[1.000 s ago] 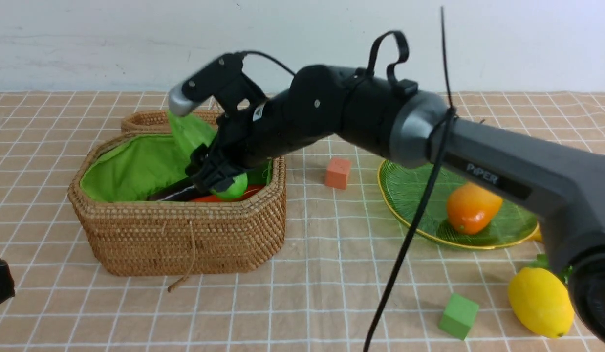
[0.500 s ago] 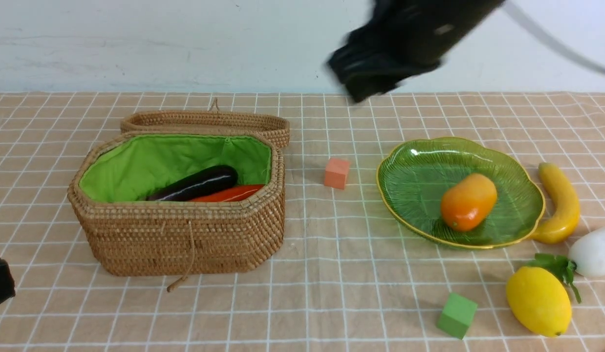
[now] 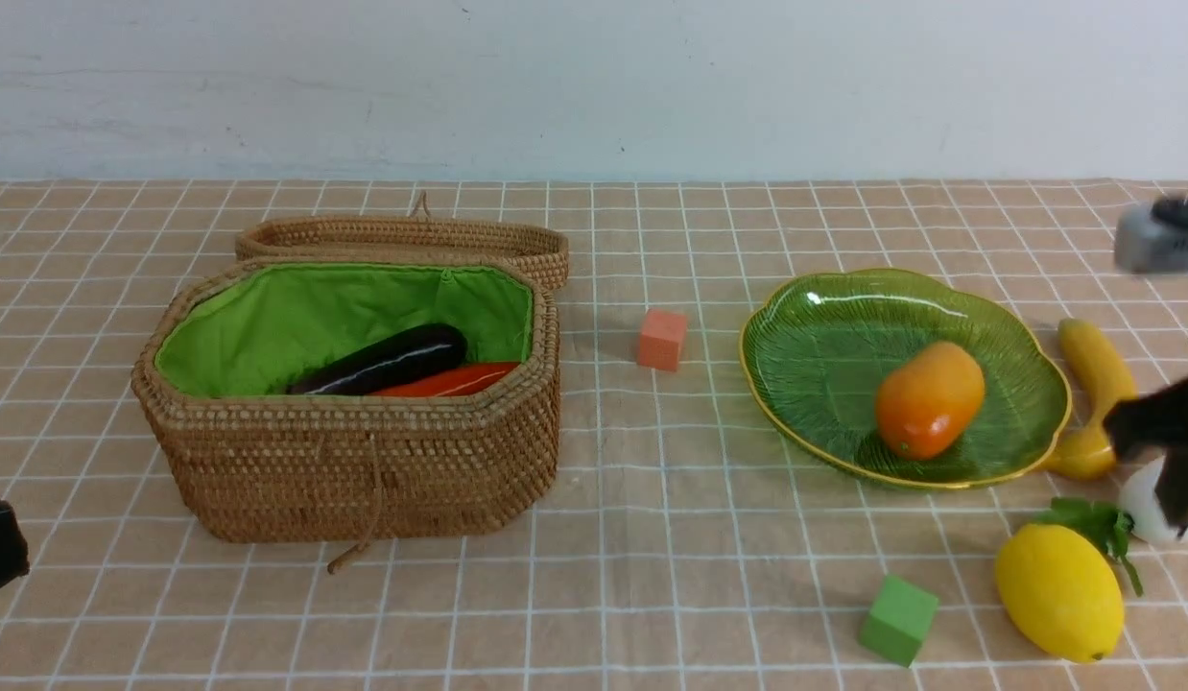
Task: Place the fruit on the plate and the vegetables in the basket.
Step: Use the right arm to grab a lemon and put it into the right plate
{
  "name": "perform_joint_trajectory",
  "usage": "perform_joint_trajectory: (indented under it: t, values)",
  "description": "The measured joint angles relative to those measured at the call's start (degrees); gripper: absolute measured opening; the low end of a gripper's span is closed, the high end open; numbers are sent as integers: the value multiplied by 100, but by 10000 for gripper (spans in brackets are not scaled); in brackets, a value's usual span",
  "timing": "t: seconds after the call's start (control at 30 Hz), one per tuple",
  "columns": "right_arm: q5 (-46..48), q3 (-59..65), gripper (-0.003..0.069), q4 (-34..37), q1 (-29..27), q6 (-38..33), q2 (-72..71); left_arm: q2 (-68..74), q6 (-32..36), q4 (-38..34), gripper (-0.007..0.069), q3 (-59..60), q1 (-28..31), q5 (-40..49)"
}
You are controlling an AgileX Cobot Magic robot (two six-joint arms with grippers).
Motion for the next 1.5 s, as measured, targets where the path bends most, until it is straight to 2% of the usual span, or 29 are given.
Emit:
perform_joint_trajectory:
  t: [0.1, 0.17, 0.27, 0.4, 0.6, 0.8, 0.9, 1.0, 1.13, 1.33, 1.37, 1.5]
  values:
    - [-1069, 601, 563, 153, -94, -148, 249, 0, 0, 0, -8, 0, 0, 0]
    - [-1532, 725, 641, 179, -111, -182, 410, 0, 0, 0, -8, 0, 0, 0]
    - [-1965, 750, 670, 168, -111, -186, 680, 0, 0, 0, -6, 0, 0, 0]
    - [-2476, 750, 664, 104, -111, -193, 1219, 0, 0, -18, -5, 0, 0, 34]
    - [-2783, 735, 581, 141, -111, -203, 1811, 0, 0, -99, -2, 0, 0, 111]
    - [-2595, 680, 570, 162, -111, -203, 1811, 0, -2, -102, -2, 0, 0, 116]
    - [-2163, 555, 570, 223, -111, -203, 1794, 0, -2, -106, 0, 0, 0, 116]
    - [-1875, 224, 570, 417, -111, -203, 1609, 0, -2, -108, 0, 0, 0, 105]
    - [-1977, -334, 570, 744, -111, -253, 1355, 0, -2, -113, 3, 0, 0, 59]
    - [-3764, -995, 570, 1762, -111, -1119, 1705, 0, -2, -113, 4, 0, 0, -88]
    - [-4337, -1106, 570, 2127, -83, -1530, 2102, 0, -2, -113, 6, 0, 0, -95]
    - [-4758, -1507, 570, 2633, 47, -2234, 2923, 0, -2, -113, 8, 0, 0, -99]
